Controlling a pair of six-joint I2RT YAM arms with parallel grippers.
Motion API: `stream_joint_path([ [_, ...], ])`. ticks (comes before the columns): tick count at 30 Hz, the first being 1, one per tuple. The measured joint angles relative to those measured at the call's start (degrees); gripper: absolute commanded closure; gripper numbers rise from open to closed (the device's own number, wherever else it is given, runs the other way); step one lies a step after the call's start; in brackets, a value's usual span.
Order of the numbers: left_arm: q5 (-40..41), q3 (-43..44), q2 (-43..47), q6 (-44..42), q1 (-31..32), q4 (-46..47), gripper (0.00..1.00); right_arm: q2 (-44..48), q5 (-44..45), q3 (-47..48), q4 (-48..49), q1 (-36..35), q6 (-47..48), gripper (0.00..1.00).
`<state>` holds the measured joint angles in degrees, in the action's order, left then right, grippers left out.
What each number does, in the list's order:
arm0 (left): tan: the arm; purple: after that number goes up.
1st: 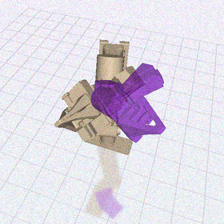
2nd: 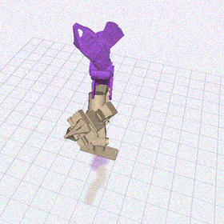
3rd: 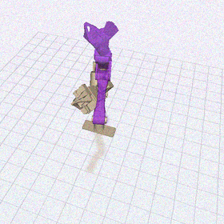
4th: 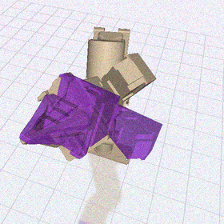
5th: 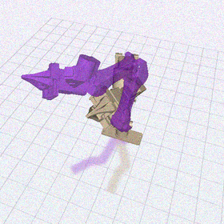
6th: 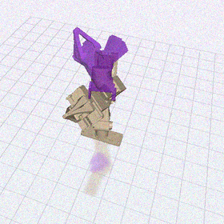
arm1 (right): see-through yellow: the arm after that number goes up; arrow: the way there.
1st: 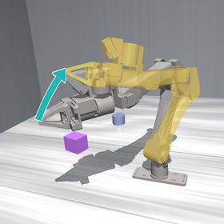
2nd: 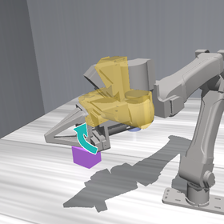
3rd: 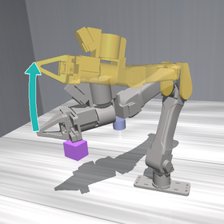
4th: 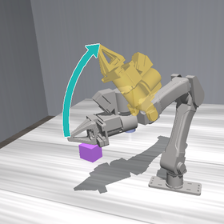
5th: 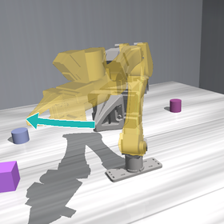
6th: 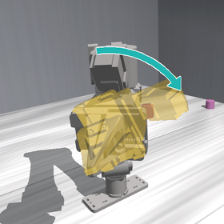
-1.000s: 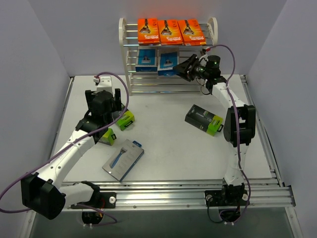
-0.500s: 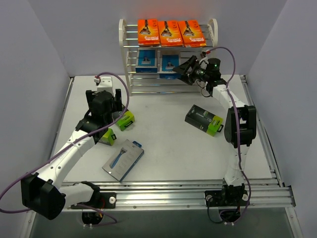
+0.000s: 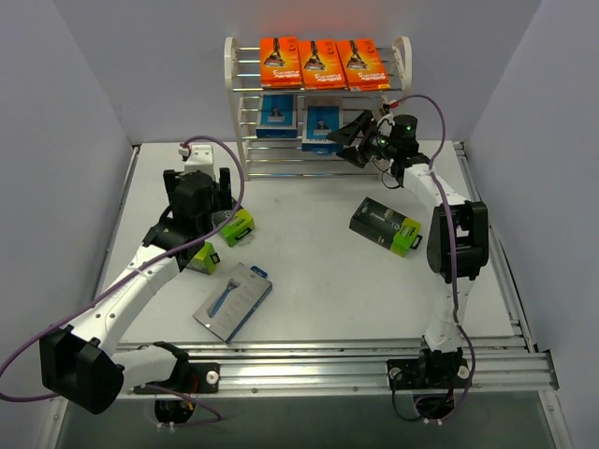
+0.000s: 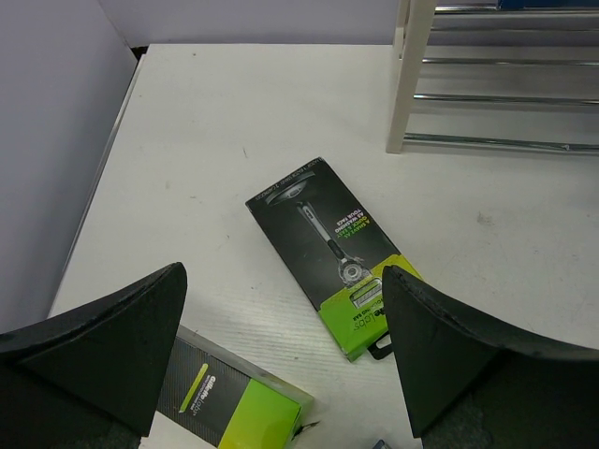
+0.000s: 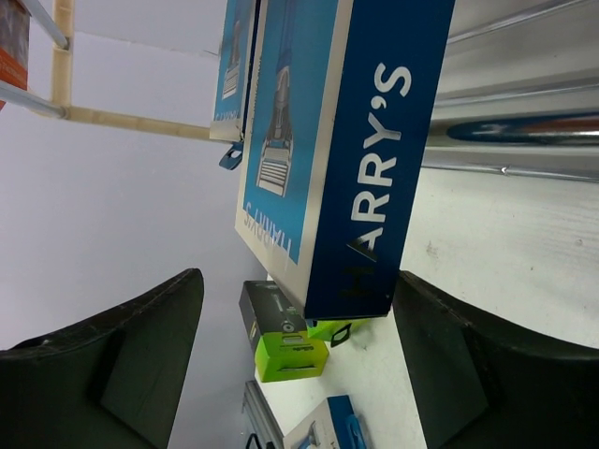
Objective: Place and organize the shaving razors onto the shelf
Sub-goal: Place the shaving razor onto shelf
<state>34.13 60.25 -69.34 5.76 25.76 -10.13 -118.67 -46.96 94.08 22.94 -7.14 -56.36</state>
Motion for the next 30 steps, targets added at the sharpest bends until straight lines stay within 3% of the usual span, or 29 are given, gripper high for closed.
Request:
stream_joint_path([
  [30, -2.1, 0.0, -0.09, 1.07, 0.0, -0.59, 0.06, 5.42, 0.63, -4.61, 1.25, 0.04, -1.53, 0.24],
])
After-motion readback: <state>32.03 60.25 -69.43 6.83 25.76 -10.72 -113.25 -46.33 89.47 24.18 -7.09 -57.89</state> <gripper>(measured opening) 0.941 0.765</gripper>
